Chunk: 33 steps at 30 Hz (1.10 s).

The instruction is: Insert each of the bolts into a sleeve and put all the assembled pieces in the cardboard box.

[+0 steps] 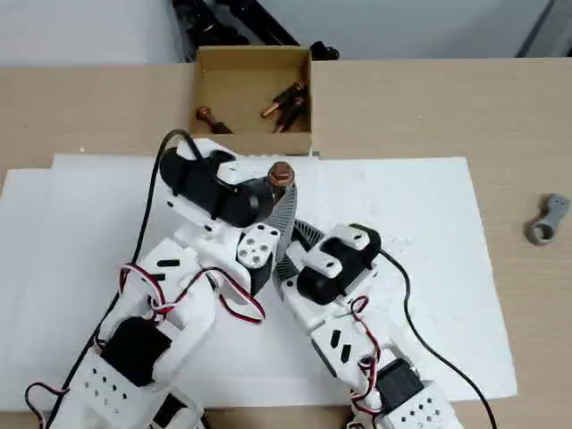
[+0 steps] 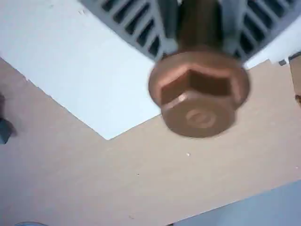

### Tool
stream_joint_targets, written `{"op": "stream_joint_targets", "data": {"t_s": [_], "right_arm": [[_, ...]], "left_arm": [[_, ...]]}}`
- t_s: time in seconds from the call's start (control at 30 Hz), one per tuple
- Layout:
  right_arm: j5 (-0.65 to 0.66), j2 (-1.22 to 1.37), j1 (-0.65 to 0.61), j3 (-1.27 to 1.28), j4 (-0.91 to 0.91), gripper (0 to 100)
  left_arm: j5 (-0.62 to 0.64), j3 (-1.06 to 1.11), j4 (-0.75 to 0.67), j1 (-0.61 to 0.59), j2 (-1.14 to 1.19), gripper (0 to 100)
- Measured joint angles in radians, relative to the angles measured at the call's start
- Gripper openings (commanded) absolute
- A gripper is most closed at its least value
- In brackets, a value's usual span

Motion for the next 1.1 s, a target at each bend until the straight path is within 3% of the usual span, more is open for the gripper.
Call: {"op": "stream_joint_targets", "data": {"t_s": [0.27, 0.5, 1.1], "right_arm": [[0.0, 0.0, 0.0, 0.0, -0.002, 0.2], [0.0, 0.0, 0.0, -0.044, -0.002, 0.2], [0.0, 0.0, 0.0, -0.074, -0.002, 0.2]], "left_arm": [[0.026, 0.0, -0.002, -0.005, 0.0, 1], [0.071, 0.0, -0.032, -0.083, 0.0, 1], [0.089, -0.011, -0.038, -0.083, 0.0, 1]]}}
